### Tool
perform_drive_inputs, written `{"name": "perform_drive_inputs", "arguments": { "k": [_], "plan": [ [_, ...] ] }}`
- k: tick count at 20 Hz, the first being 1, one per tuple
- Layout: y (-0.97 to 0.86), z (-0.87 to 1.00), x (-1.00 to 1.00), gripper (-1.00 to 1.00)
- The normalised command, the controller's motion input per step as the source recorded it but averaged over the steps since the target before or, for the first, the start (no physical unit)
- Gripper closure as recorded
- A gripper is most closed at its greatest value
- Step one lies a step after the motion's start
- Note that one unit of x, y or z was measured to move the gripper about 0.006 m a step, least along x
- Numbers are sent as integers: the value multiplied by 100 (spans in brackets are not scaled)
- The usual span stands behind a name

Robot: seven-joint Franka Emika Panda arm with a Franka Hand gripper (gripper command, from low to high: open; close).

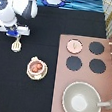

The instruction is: Take the lid off the pot, put the pot on the plate, and use the tool to push the pot to the front of the table.

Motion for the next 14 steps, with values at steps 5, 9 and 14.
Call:
{"name": "perform_drive_inputs", "arguments": {
  "k": [5, 9, 14],
  "plan": [
    [2, 60, -34, -100],
    [12, 45, -45, -100],
    [9, 35, -45, -100]
  ]
}}
